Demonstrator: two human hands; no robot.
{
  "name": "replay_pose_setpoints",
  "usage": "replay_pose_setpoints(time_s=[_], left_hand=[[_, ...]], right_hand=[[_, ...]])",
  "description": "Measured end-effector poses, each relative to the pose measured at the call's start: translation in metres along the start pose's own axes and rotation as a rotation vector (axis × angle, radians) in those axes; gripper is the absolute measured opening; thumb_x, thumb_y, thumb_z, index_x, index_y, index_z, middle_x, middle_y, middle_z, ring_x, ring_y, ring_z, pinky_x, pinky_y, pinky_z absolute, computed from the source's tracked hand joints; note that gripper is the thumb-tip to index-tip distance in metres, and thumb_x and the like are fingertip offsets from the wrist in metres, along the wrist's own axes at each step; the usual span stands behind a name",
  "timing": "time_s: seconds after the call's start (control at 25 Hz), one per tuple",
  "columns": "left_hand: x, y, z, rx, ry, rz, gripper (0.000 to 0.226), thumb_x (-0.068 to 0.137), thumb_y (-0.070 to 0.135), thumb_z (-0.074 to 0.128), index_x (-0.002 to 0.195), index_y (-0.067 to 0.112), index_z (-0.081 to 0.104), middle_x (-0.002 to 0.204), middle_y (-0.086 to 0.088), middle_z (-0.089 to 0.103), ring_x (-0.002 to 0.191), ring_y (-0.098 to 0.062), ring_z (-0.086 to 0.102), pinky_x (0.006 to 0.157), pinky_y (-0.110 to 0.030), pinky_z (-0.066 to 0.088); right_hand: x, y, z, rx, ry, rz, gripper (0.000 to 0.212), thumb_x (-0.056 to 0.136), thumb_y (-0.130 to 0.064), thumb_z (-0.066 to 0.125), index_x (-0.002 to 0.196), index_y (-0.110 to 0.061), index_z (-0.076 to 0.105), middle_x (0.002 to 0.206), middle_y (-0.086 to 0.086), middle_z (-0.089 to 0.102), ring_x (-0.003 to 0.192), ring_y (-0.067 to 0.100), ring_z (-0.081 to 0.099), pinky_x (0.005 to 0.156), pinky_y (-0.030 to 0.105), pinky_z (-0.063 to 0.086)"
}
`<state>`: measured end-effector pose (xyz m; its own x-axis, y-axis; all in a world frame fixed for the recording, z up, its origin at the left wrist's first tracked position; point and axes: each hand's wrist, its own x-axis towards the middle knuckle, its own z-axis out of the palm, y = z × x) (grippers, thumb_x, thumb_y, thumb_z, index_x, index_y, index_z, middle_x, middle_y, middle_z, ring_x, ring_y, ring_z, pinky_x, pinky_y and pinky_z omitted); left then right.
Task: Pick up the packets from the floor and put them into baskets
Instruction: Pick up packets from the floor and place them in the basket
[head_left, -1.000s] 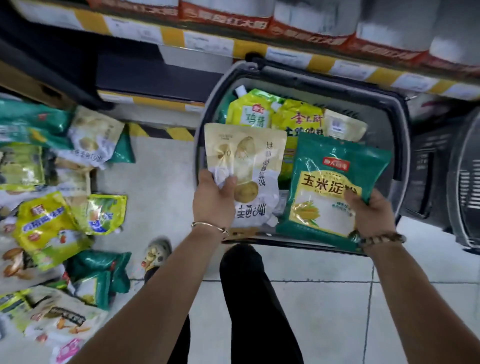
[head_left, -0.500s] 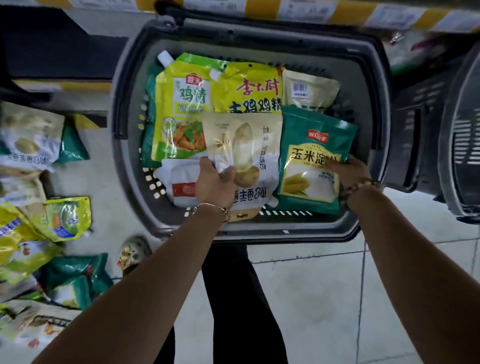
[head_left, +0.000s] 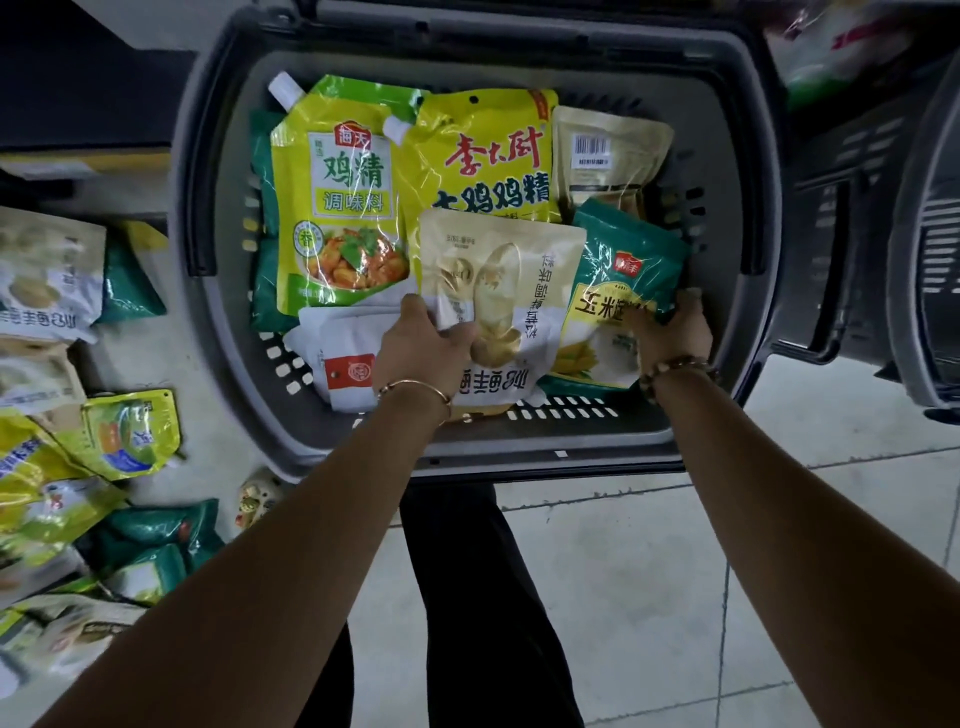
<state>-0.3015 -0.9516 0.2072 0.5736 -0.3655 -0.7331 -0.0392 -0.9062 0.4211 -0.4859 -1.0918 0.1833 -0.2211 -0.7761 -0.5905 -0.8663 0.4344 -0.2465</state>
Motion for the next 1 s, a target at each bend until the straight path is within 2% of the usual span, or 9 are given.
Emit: replay_pose_setpoints(time_s=[0.12, 0.2, 0.32, 0.4, 0.56, 0.68, 0.76, 0.88, 1.0], left_hand=[[-0.009, 0.002, -0.011, 0.209, 0.088, 0.11, 0.073, 0.075, 0.042, 0.071, 0.133, 0.021, 0.031, 0.121, -0.008, 0.052, 0.112, -0.035, 0.053, 0.082, -0.043, 0.043], [-0.015, 0.002, -0.012, 0.463, 0.212, 0.313, 0.101, 0.074, 0.047, 0.07, 0.148, 0.018, 0.008, 0.149, -0.014, 0.026, 0.133, -0.035, 0.033, 0.103, -0.051, 0.031], [-0.011, 0.01, -0.001, 0.76, 0.157, 0.601, 0.1, 0.081, 0.04, 0.064, 0.148, 0.019, -0.008, 0.157, -0.012, -0.009, 0.144, -0.032, -0.005, 0.112, -0.054, 0.0], [-0.003, 0.014, 0.009, 0.879, 0.071, 0.672, 0.091, 0.086, 0.027, 0.058, 0.148, 0.018, -0.009, 0.155, -0.013, -0.017, 0.143, -0.032, -0.014, 0.112, -0.055, -0.002], [0.009, 0.012, 0.019, 0.952, 0.049, 0.677, 0.081, 0.089, 0.021, 0.047, 0.149, 0.013, -0.006, 0.155, -0.018, -0.012, 0.143, -0.036, -0.011, 0.114, -0.052, 0.002], [0.009, 0.005, 0.024, 0.933, 0.265, 0.78, 0.058, 0.089, 0.02, 0.035, 0.146, 0.011, 0.028, 0.152, -0.02, 0.024, 0.14, -0.037, 0.023, 0.109, -0.052, 0.027], [0.009, 0.001, 0.03, 0.972, 0.363, 0.826, 0.055, 0.085, 0.025, 0.045, 0.139, 0.012, 0.043, 0.141, -0.017, 0.044, 0.13, -0.034, 0.042, 0.1, -0.05, 0.041], [0.009, 0.001, 0.037, 1.01, 0.321, 0.742, 0.074, 0.078, 0.037, 0.06, 0.143, 0.013, 0.036, 0.146, -0.017, 0.037, 0.134, -0.035, 0.035, 0.105, -0.053, 0.033], [0.011, 0.0, 0.041, 0.948, 0.175, 0.688, 0.082, 0.086, 0.04, 0.052, 0.15, 0.012, 0.01, 0.155, -0.02, 0.007, 0.142, -0.038, 0.007, 0.112, -0.055, 0.01]], right_hand=[[-0.005, 0.005, -0.007, -0.038, 0.083, -0.218, 0.073, 0.076, -0.026, 0.074, 0.137, -0.011, 0.037, 0.13, 0.011, 0.053, 0.115, 0.03, 0.052, 0.088, 0.032, 0.043], [-0.009, 0.007, -0.009, -0.13, 0.047, -0.378, 0.087, 0.071, -0.025, 0.078, 0.143, -0.013, 0.03, 0.141, 0.012, 0.04, 0.125, 0.03, 0.042, 0.096, 0.037, 0.04], [-0.012, 0.004, -0.004, -0.225, -0.176, -0.466, 0.114, 0.064, -0.022, 0.083, 0.149, -0.019, 0.007, 0.154, 0.004, 0.015, 0.139, 0.024, 0.022, 0.111, 0.039, 0.027], [-0.01, 0.001, 0.001, -0.237, -0.29, -0.474, 0.128, 0.061, -0.017, 0.084, 0.149, -0.021, -0.008, 0.157, -0.001, 0.002, 0.142, 0.022, 0.016, 0.114, 0.04, 0.024], [-0.007, -0.003, 0.017, -0.294, -0.38, -0.464, 0.141, 0.058, -0.015, 0.086, 0.142, -0.026, -0.026, 0.153, -0.006, -0.024, 0.144, 0.02, -0.004, 0.115, 0.036, 0.012], [-0.005, -0.008, 0.031, -0.4, -0.372, -0.491, 0.144, 0.057, -0.024, 0.087, 0.14, -0.022, -0.03, 0.151, -0.001, -0.031, 0.141, 0.02, -0.018, 0.111, 0.033, -0.002], [-0.005, -0.012, 0.039, -0.479, -0.328, -0.465, 0.14, 0.062, -0.022, 0.085, 0.139, -0.022, -0.033, 0.15, 0.0, -0.034, 0.141, 0.022, -0.021, 0.11, 0.034, -0.004], [-0.008, -0.014, 0.045, -0.537, -0.269, -0.41, 0.131, 0.071, -0.018, 0.078, 0.138, -0.024, -0.034, 0.149, -0.001, -0.035, 0.141, 0.021, -0.021, 0.116, 0.04, 0.007], [-0.01, -0.014, 0.042, -0.553, -0.263, -0.422, 0.125, 0.075, -0.018, 0.075, 0.14, -0.023, -0.032, 0.15, 0.0, -0.033, 0.142, 0.021, -0.019, 0.117, 0.042, 0.014]])
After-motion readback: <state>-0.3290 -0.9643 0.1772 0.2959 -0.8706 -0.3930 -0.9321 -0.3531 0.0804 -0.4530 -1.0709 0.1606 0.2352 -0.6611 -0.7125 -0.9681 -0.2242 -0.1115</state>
